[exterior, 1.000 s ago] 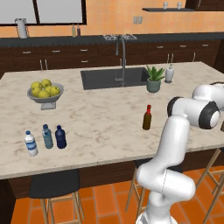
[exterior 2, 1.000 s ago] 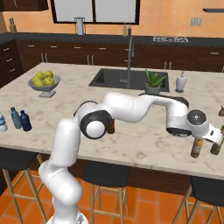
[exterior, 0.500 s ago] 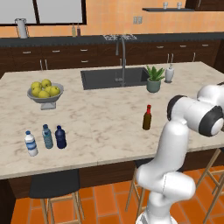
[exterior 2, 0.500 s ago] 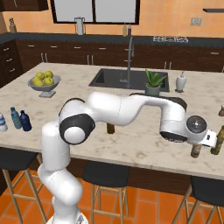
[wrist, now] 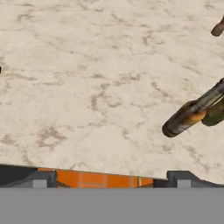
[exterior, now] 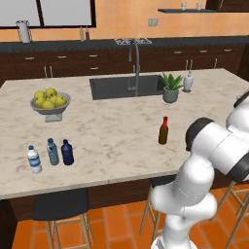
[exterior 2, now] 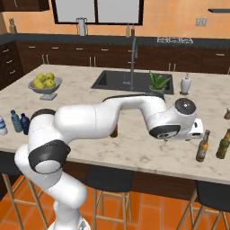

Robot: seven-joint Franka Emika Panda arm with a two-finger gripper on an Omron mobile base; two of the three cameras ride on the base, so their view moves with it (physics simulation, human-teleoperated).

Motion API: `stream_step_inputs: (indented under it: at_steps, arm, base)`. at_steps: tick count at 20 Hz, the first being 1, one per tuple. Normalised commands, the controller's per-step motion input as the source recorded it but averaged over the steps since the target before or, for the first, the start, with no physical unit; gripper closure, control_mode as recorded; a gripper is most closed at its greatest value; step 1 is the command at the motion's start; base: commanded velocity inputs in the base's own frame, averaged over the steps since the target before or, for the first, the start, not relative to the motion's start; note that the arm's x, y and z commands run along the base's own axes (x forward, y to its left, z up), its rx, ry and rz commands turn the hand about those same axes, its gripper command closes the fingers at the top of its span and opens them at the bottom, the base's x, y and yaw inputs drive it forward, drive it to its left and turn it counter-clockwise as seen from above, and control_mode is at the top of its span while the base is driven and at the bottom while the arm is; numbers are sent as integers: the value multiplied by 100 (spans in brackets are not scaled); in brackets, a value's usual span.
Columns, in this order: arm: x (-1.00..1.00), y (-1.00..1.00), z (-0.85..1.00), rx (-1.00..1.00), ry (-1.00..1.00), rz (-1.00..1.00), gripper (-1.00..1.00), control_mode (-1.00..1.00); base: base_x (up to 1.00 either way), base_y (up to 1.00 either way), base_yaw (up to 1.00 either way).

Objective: Move the plastic bottles in the middle to the plastics group, and the glass bottles in the middle to the glass group.

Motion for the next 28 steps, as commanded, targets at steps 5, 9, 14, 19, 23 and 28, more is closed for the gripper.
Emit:
stream_step_inputs:
  at_steps: [5,9,14,19,23,28]
  arm:
    - [1,52,-9,1,-11,17,-100,-100]
    - [41,91,6,-1,-2,-6,-100,-100]
    - [54,100,4,-12,0,-24,-100,-100]
    - [65,100,0,-10,-1,-28,-100,-100]
    - [-17,26,14,1,-11,0,-100,-100]
    - [-1,49,28,2,3,13,-100,-100]
  base:
    - [0,0,0]
    - [0,0,0]
    - [0,0,0]
    - [0,0,0]
    - [0,0,0]
    - [0,0,0]
